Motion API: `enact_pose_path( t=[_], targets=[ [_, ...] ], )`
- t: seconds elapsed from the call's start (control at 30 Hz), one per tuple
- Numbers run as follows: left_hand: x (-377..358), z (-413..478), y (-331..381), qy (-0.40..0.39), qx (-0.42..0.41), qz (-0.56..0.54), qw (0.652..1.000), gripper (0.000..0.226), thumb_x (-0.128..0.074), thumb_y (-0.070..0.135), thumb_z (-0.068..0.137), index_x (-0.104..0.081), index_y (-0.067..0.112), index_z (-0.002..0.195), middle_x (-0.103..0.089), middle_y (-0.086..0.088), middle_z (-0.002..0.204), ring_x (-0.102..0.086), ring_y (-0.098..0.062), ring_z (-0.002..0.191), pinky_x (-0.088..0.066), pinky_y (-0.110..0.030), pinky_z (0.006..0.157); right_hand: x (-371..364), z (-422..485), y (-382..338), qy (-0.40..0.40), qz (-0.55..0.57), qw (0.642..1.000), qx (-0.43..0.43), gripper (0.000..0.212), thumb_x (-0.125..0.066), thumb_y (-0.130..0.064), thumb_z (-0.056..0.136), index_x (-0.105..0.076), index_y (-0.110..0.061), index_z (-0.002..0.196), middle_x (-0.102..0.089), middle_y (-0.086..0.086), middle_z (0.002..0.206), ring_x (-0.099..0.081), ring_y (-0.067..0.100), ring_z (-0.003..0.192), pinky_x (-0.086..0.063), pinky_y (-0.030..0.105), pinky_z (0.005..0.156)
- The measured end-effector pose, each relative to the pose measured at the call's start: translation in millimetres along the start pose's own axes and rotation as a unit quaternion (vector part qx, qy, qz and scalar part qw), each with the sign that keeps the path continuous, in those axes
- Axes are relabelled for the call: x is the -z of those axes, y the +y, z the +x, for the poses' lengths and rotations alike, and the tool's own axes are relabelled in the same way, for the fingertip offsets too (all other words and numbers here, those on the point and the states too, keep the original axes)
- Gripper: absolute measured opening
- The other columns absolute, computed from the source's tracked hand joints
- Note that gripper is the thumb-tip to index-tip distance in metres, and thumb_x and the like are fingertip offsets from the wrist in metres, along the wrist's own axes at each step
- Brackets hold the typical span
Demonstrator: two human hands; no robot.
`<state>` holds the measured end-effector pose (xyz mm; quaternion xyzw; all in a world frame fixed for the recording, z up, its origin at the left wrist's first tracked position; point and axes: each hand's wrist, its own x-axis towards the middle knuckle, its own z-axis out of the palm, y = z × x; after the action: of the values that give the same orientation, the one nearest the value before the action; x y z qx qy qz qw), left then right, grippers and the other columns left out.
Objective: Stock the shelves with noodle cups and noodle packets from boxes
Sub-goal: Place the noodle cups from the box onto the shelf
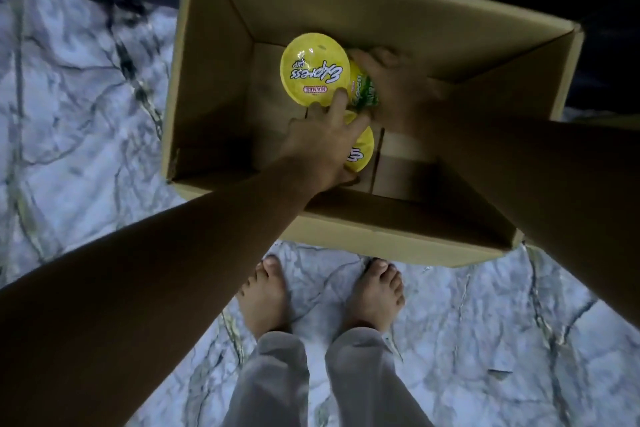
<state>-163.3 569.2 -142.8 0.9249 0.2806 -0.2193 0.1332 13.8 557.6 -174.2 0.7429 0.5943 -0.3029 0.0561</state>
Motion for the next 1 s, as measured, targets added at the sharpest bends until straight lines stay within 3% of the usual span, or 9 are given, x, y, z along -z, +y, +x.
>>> enact_pose_path(
  t=[0.13,0.27,0.43,0.53,0.6,0.67,0.77,0.87,1.0],
  targets=[
    [-2,-3,-4,-0.01,-0.015,-0.007,1.0,0.097,-0.088,0.051,0.064,-0.037,0.029,0.144,-0.03,-0.015,0.152,-0.053,-0.041,0.113,-0.052,-0.045,0.065,-2,3,0,0.03,-0.09,0.995,0.016,0.104,-0.084,-0.038,0.075,-0.025,-0.023,0.159,-0.04,0.019,0.147,-0.044,0.045,0.129,-0.041,0.053,0.105],
    [2,-15,-18,-0.007,-0.054,-0.015,0.998,0.093,-0.086,0.048,0.065,-0.041,0.026,0.144,-0.038,-0.013,0.144,-0.053,-0.04,0.116,-0.041,-0.04,0.06,4,3,1,0.018,-0.088,0.996,0.021,0.105,-0.082,-0.047,0.078,-0.024,-0.017,0.16,-0.04,0.021,0.145,-0.045,0.046,0.126,-0.042,0.05,0.104],
    [8,-28,-45,-0.03,0.025,-0.087,0.995,0.096,-0.086,0.057,0.063,-0.034,0.031,0.14,-0.036,-0.009,0.144,-0.051,-0.042,0.122,-0.053,-0.048,0.074,0,-25,12,0.061,0.108,0.991,-0.04,0.096,-0.083,-0.042,0.078,-0.033,-0.012,0.154,-0.044,0.018,0.146,-0.047,0.037,0.131,-0.043,0.042,0.105],
    [9,-31,-56,-0.049,0.076,-0.113,0.989,0.098,-0.085,0.058,0.065,-0.031,0.033,0.144,-0.036,-0.007,0.146,-0.045,-0.041,0.129,-0.051,-0.049,0.081,-18,-55,15,0.08,0.271,0.958,-0.051,0.087,-0.088,-0.031,0.075,-0.04,-0.014,0.146,-0.051,0.011,0.141,-0.054,0.025,0.126,-0.046,0.041,0.106],
    [7,-32,-60,-0.061,0.1,-0.121,0.986,0.099,-0.084,0.057,0.067,-0.029,0.034,0.146,-0.036,-0.009,0.145,-0.044,-0.041,0.13,-0.05,-0.049,0.083,-31,-72,15,0.044,0.329,0.942,-0.052,0.087,-0.088,-0.022,0.078,-0.036,-0.016,0.147,-0.052,0.007,0.143,-0.054,0.021,0.129,-0.047,0.041,0.108],
    [3,-31,-60,-0.067,0.103,-0.117,0.985,0.098,-0.084,0.058,0.069,-0.029,0.032,0.146,-0.035,-0.01,0.144,-0.043,-0.041,0.13,-0.05,-0.049,0.083,-43,-82,15,0.001,0.292,0.954,-0.062,0.088,-0.086,-0.018,0.081,-0.03,-0.018,0.149,-0.051,0.009,0.147,-0.053,0.024,0.133,-0.046,0.036,0.103],
    [-4,-31,-56,-0.082,0.085,-0.095,0.988,0.104,-0.082,0.061,0.072,-0.024,0.03,0.153,-0.031,-0.011,0.15,-0.035,-0.041,0.138,-0.051,-0.05,0.086,-53,-89,10,-0.018,0.242,0.968,-0.063,0.117,-0.093,-0.022,0.071,-0.015,-0.021,0.159,-0.028,0.011,0.163,-0.049,0.024,0.134,-0.043,0.029,0.1],
    [-9,-30,-55,-0.093,0.07,-0.088,0.989,0.106,-0.081,0.061,0.074,-0.021,0.03,0.156,-0.026,-0.012,0.154,-0.031,-0.044,0.141,-0.051,-0.051,0.086,-55,-85,-3,-0.004,0.167,0.986,0.026,0.13,-0.094,-0.028,0.064,-0.008,-0.029,0.161,-0.009,0.005,0.17,-0.028,0.033,0.151,-0.039,0.047,0.115],
    [-12,-26,-54,-0.109,0.077,-0.104,0.986,0.106,-0.084,0.057,0.072,-0.022,0.031,0.154,-0.024,-0.013,0.154,-0.029,-0.047,0.141,-0.051,-0.053,0.087,-50,-76,-26,-0.003,0.007,0.998,0.057,0.118,-0.09,-0.035,0.068,-0.016,-0.028,0.16,-0.013,0.002,0.165,-0.035,0.04,0.137,-0.052,0.053,0.098]
  ],
)
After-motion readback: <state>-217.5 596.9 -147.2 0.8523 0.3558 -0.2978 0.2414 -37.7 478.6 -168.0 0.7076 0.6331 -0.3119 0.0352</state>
